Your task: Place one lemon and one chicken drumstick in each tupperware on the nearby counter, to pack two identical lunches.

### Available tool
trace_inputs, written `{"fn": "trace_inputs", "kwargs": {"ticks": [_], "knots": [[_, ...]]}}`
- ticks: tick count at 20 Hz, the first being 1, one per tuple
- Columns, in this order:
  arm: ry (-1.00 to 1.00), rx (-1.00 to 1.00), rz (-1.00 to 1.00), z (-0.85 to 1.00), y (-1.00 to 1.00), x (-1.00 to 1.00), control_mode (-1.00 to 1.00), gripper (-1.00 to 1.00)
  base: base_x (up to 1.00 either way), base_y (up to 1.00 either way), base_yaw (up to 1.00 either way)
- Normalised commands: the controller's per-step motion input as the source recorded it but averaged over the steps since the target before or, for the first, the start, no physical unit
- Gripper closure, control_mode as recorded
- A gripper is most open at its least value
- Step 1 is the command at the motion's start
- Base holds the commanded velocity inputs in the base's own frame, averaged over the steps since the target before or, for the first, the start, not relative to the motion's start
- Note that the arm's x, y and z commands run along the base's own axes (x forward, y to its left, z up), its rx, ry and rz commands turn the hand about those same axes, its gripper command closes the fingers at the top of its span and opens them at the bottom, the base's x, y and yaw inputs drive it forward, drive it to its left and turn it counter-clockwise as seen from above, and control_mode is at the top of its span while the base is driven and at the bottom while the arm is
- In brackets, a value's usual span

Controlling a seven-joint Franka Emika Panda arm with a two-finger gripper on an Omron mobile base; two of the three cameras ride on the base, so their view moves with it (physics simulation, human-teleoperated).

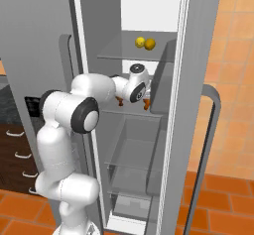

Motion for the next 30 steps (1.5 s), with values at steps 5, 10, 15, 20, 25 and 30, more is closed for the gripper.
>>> {"fn": "trace_inputs", "kwargs": {"ticks": [5, 10, 15, 20, 25, 30], "knots": [[0.0, 0.02, 0.0, -0.33, -0.07, 0.49, -1.0, -1.0, 0.0, 0.0, 0.0], [0.0, 0.0, 0.0, -0.35, 0.0, 0.39, -1.0, -1.0, 0.0, 0.0, 0.0], [0.0, 0.0, 0.0, -0.2, 0.0, 0.15, -1.0, 1.0, 0.0, 0.0, 0.0], [0.0, 0.0, 0.0, 0.0, 0.0, -0.03, -1.0, 1.0, 0.0, 0.0, 0.0], [-0.22, 0.0, 0.0, 0.13, 0.23, -0.92, -1.0, 1.0, 0.0, 0.0, 0.0], [-0.15, 0.0, -0.03, 0.78, 0.27, -1.0, -1.0, 1.0, 0.0, 0.0, 0.0]]}}
